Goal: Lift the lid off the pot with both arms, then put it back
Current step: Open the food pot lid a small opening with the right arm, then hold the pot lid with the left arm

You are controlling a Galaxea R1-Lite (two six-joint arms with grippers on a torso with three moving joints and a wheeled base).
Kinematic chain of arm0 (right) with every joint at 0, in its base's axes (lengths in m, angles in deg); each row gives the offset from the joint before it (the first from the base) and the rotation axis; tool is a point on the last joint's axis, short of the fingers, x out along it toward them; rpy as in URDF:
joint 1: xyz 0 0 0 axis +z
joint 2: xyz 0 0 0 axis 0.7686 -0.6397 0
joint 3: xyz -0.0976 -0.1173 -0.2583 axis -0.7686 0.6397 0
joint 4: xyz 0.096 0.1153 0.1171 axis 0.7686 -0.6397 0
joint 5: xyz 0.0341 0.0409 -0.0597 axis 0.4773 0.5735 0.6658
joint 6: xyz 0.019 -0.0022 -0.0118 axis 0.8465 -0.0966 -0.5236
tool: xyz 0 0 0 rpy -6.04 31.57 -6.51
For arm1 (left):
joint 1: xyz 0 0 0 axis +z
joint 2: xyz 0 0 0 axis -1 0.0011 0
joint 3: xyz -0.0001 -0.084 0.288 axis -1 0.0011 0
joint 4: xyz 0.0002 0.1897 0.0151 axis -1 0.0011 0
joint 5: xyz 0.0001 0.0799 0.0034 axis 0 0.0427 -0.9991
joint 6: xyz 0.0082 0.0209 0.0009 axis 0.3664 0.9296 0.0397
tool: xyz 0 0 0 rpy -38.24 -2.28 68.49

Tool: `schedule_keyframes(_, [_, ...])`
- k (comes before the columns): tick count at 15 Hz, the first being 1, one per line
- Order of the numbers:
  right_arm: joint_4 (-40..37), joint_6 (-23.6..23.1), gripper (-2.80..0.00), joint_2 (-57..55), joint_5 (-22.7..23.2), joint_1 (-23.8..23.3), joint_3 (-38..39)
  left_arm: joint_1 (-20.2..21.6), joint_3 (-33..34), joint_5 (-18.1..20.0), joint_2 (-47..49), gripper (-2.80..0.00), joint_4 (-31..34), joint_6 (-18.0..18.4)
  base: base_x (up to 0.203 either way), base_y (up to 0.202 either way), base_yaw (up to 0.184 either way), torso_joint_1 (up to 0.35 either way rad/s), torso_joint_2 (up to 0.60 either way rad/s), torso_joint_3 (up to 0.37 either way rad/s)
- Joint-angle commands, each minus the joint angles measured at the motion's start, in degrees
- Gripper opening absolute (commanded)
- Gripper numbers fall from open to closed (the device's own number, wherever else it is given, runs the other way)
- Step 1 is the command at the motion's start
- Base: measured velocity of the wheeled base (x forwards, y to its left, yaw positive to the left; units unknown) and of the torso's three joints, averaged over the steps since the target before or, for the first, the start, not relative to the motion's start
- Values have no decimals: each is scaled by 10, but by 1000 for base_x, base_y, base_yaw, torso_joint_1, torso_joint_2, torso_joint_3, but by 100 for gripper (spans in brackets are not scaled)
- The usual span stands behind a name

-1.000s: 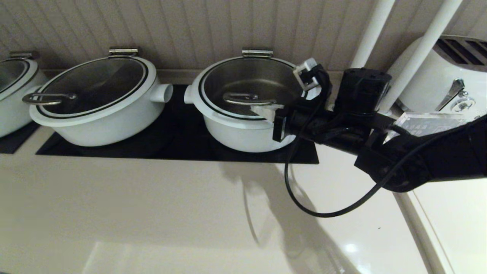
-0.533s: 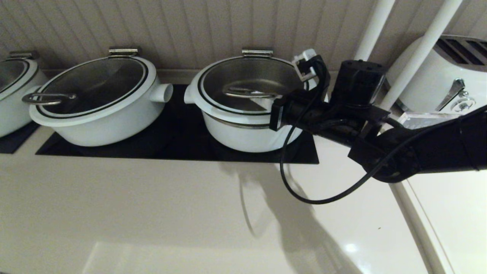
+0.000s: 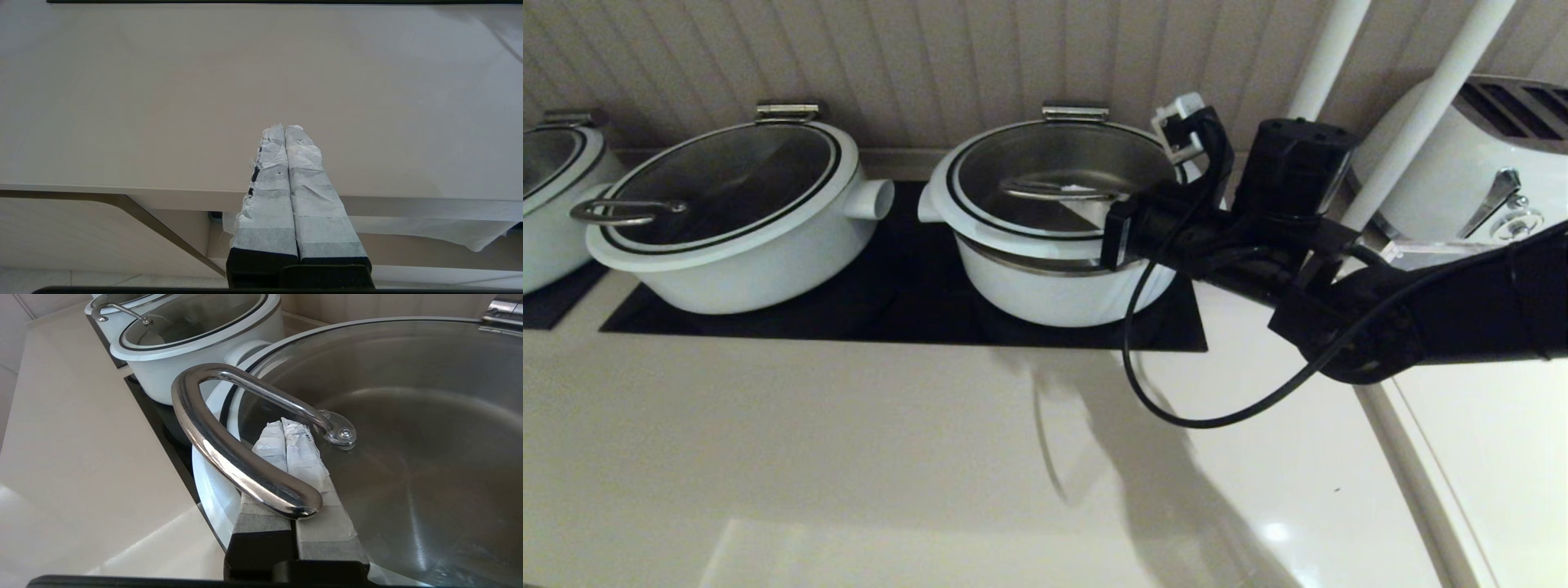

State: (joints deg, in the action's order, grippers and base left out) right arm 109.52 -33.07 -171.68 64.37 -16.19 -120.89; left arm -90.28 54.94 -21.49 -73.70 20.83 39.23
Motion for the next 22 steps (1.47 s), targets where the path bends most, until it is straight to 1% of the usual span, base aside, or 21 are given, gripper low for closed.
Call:
schedule_keyframes(1, [4, 0, -280, 3, 1, -2, -1, 0, 0, 0, 0, -280, 0, 0, 0, 0, 0, 0, 0, 0])
schedule_keyframes(10, [-3, 0, -280, -1, 1, -6, -16, 0, 0, 0, 0, -280, 0, 2, 0, 0, 0, 0, 0, 0])
schedule_keyframes(14, [-28, 0, -280, 0, 1, -6, -51, 0, 0, 0, 0, -280, -1, 4, 0, 0, 0, 0, 0, 0])
schedule_keyframes(17, [-36, 1, -280, -1, 1, -6, -58, 0, 0, 2, 0, -280, -2, 14, 0, 0, 0, 0, 0, 0])
schedule_keyframes(18, [-36, 1, -280, -1, 1, -6, -58, 0, 0, 3, 0, -280, -1, 25, 0, 0, 0, 0, 0, 0])
schedule_keyframes(20, [-36, 1, -280, -1, 1, -7, -58, 0, -7, 20, 0, -280, 1, 45, 0, 0, 0, 0, 0, 0])
schedule_keyframes(22, [-35, 1, -280, -1, 1, -7, -58, 0, -27, 31, 11, -280, 3, 50, 0, 0, 0, 0, 0, 0])
